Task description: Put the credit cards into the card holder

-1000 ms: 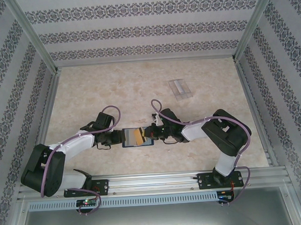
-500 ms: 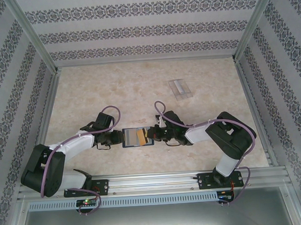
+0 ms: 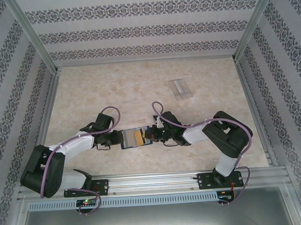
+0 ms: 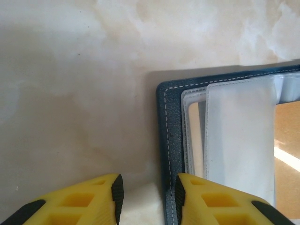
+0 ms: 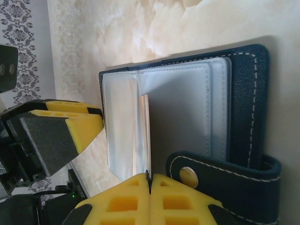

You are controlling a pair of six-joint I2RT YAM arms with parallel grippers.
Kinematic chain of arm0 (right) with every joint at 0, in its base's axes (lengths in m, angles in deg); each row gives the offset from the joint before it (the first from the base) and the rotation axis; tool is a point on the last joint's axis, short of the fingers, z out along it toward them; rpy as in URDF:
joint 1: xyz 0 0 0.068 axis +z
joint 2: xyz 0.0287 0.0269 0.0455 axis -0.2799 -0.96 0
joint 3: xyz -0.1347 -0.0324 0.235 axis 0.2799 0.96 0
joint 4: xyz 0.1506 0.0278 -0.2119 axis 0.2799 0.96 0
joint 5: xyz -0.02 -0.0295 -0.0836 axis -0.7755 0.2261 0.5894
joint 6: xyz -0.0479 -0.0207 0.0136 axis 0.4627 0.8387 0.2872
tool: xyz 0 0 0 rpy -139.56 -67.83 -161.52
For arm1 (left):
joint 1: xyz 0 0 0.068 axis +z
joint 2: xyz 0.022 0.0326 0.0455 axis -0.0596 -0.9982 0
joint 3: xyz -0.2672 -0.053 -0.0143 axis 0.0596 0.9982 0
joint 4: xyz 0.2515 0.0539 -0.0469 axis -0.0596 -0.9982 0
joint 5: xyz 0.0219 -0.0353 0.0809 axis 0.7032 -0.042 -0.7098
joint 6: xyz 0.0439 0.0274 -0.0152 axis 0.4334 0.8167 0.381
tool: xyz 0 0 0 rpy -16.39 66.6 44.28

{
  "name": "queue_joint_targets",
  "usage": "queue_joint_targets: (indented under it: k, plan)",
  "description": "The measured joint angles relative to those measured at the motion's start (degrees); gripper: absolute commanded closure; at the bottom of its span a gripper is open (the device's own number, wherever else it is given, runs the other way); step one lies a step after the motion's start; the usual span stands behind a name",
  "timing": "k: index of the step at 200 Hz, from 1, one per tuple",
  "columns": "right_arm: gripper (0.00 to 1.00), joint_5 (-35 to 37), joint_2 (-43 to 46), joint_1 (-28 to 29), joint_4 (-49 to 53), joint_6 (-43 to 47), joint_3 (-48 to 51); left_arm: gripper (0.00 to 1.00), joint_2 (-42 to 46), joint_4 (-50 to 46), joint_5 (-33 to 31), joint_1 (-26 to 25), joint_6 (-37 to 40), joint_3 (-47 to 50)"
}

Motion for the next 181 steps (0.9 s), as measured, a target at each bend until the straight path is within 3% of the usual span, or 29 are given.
queue_joint_targets:
  k: [27, 49, 99, 140, 181]
  plan:
    - [1.00, -0.8, -2.0, 0.0, -0.8, -0.9, -1.1, 0.65, 0.0, 0.3, 0.0, 0.0, 0.0, 0.1]
    - [1.00, -1.7, -3.7, 0.0, -1.2, -1.1, -2.6, 0.73, -0.1, 0.3, 0.0, 0.0, -0.2, 0.1]
    - [1.00, -3.7, -5.6, 0.0, -1.4, -1.2, -5.5, 0.74, -0.3, 0.7, -0.2, 0.0, -0.2, 0.1]
    - [1.00, -4.3, -5.6, 0.0, -0.9, -1.2, -6.4, 0.55, 1.5, 0.4, -1.0, -0.8, -1.7, 0.3]
    - [1.00, -5.4, -5.7, 0.0, -0.3, -1.2, -7.0, 0.60, 10.3, -2.7, -4.9, -1.0, -4.0, 1.7]
